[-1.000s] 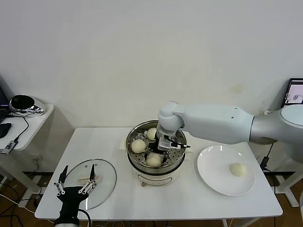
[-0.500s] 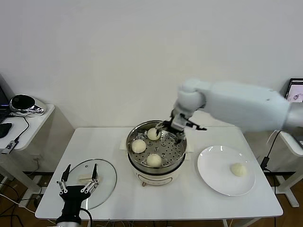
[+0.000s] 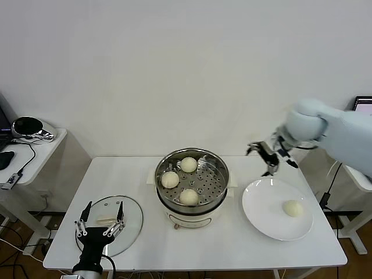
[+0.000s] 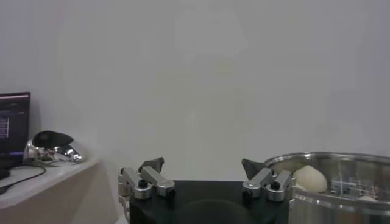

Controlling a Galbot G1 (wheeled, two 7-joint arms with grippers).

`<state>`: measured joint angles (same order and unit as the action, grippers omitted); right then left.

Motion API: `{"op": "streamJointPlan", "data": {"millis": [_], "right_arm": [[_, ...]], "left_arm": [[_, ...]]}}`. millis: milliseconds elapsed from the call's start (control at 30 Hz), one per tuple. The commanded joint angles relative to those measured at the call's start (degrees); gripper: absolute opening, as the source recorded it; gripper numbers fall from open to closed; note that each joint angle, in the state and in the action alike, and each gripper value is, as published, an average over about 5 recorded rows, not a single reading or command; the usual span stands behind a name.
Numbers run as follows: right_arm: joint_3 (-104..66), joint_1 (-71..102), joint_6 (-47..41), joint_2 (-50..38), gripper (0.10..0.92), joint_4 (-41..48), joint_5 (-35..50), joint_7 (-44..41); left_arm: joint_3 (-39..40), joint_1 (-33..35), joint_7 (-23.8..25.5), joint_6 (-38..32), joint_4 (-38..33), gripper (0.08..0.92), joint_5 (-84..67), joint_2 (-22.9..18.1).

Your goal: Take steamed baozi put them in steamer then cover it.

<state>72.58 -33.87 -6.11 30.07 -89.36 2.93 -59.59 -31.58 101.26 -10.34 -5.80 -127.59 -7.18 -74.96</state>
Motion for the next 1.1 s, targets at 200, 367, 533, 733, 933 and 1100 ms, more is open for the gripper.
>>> {"op": "streamJointPlan", "data": {"millis": [200, 367, 533, 733, 933, 1100], "right_arm": [[-28.10, 34.98, -3.49, -11.33, 0.823, 7.65, -9.39, 2.84], [-38.08, 45.31, -2.16, -9.04, 0.823, 11.27, -13.08, 3.70], [-40.24, 48.53, -2.37, -6.69, 0.823, 13.25, -14.74, 4.33], [-40.90, 50.05, -2.47, -4.58, 0.823, 15.11, -15.24, 4.48], [-40.89, 50.61, -2.39, -2.84, 0.823, 16.53, -16.02, 4.57], [-41.14, 50.42, -1.86, -0.91, 0.823, 19.04, -17.78, 5.30]], "left_arm": [[0.09, -0.12, 0.14, 0.27, 0.52, 0.823, 0.01, 0.12], [0.02, 0.33, 0.07, 0.48, 0.31, 0.823, 0.51, -0.04], [-0.02, 0.77, -0.01, 0.65, -0.22, 0.823, 0.98, -0.35], [-0.11, 1.23, -0.05, 0.74, -0.62, 0.823, 1.21, -0.65], [-0.14, 1.43, -0.09, 0.78, -0.73, 0.823, 1.29, -0.90], [-0.23, 1.47, -0.14, 0.75, -0.72, 0.823, 1.26, -0.97]]}}
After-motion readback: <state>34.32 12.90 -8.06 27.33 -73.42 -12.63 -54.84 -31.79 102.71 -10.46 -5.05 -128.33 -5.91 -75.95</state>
